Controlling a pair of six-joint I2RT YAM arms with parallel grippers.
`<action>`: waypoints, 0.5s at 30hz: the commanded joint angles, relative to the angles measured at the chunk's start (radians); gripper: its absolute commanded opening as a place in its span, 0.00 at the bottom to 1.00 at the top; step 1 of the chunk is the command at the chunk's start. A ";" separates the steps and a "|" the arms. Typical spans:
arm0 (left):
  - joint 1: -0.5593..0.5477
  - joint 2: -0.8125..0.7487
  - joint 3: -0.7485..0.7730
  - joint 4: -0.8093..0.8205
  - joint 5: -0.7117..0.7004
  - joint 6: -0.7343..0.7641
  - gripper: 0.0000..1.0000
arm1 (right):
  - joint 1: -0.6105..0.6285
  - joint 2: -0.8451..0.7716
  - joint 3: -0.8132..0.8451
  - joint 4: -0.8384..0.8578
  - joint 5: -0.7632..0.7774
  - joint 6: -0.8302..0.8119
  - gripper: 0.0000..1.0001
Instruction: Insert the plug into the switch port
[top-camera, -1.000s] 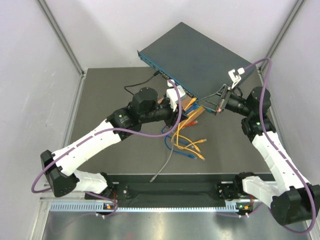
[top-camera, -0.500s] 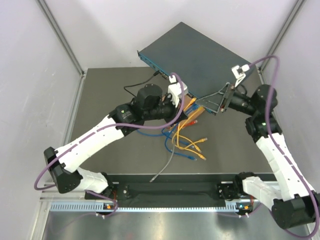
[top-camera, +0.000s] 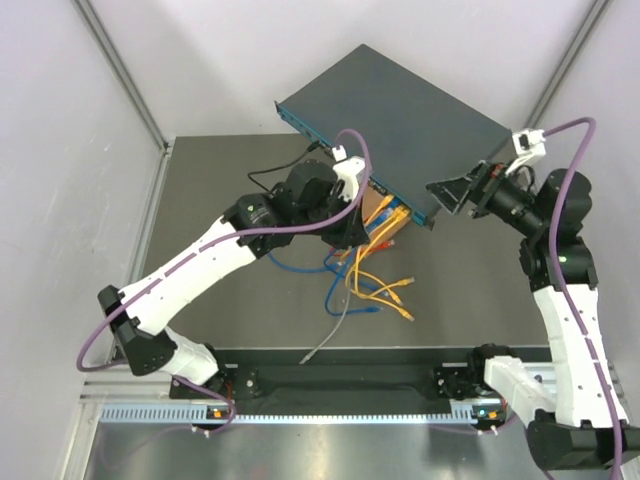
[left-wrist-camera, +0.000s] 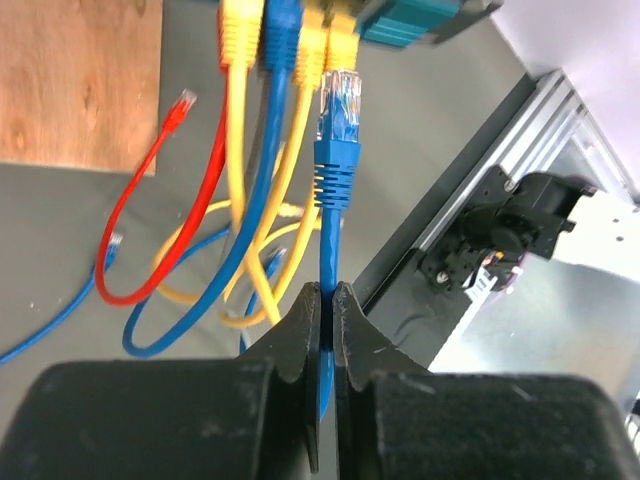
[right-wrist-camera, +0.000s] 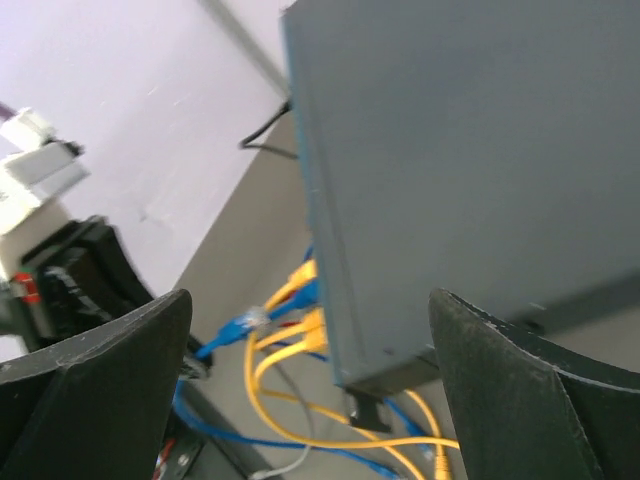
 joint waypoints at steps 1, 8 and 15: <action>-0.013 0.042 0.117 -0.079 0.008 -0.032 0.00 | -0.088 -0.021 -0.004 -0.047 0.008 -0.017 0.99; -0.015 0.155 0.264 -0.164 0.003 -0.012 0.00 | -0.287 0.002 -0.081 -0.002 -0.110 0.090 0.98; -0.013 0.206 0.315 -0.185 0.005 -0.027 0.00 | -0.311 0.028 -0.197 0.241 -0.211 0.245 1.00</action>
